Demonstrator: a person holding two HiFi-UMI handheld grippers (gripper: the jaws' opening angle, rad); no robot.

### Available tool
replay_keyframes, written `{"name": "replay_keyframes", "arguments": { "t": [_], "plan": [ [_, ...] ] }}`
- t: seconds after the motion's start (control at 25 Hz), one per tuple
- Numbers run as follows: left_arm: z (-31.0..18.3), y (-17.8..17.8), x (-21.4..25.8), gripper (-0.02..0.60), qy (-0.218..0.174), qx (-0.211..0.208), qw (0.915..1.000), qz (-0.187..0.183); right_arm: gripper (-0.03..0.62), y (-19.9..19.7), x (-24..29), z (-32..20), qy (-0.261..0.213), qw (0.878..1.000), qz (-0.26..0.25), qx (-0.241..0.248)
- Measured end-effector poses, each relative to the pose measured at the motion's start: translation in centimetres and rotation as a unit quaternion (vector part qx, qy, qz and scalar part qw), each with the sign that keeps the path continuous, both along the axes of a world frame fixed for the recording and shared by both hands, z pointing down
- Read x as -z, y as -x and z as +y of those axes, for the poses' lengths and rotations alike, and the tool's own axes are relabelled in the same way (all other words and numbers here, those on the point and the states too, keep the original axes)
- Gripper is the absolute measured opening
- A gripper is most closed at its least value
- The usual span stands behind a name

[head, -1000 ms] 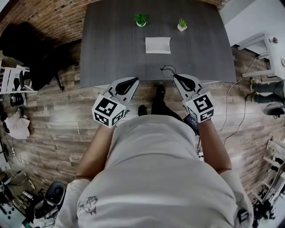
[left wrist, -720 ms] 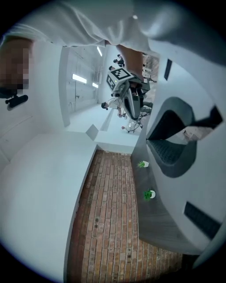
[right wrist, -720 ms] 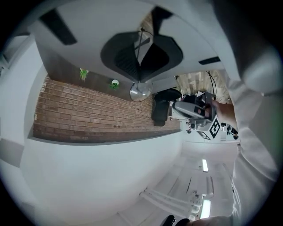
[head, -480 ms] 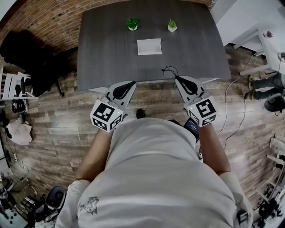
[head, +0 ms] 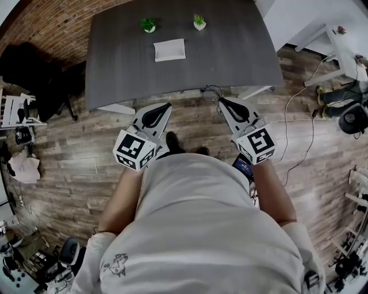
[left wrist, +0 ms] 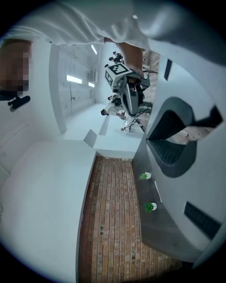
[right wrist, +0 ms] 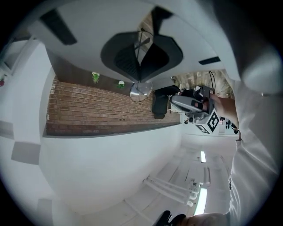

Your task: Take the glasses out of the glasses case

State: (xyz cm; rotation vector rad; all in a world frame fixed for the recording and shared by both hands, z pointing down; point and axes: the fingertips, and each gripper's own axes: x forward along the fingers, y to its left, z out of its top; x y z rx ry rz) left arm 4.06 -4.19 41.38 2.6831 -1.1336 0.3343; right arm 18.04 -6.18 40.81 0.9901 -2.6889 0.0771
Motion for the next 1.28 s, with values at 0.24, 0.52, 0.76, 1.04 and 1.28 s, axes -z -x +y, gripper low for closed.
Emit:
{"name": "replay_keyframes", "arguments": {
  "t": [0.24,0.52,0.76,1.04,1.28],
  "plan": [
    [3.2,-3.1,0.4,0.011,0.003,0.013,0.9999,-0.008,0.014,-3.0,-0.7,2.7,0.009,1.000,-0.017,0.010],
    [6.8,-4.0,0.9,0.011,0.001,0.012,0.9998,-0.017,0.014,-4.0,-0.5,5.0,-0.001,1.000,-0.025,0.019],
    [8.7,-2.9,2.7,0.011,-0.016,-0.008,0.9998,0.004,0.014,-2.7,0.7,7.1,-0.014,1.000,-0.024,0.012],
    [11.5,0.6,4.0,0.011,-0.028,-0.025,0.9992,0.014,0.014,0.7,1.8,10.3,-0.023,0.999,-0.023,0.003],
    [14.9,5.3,4.9,0.011,-0.032,-0.033,0.9984,0.031,0.014,5.3,2.5,13.9,-0.032,0.999,-0.018,0.005]
  ]
}}
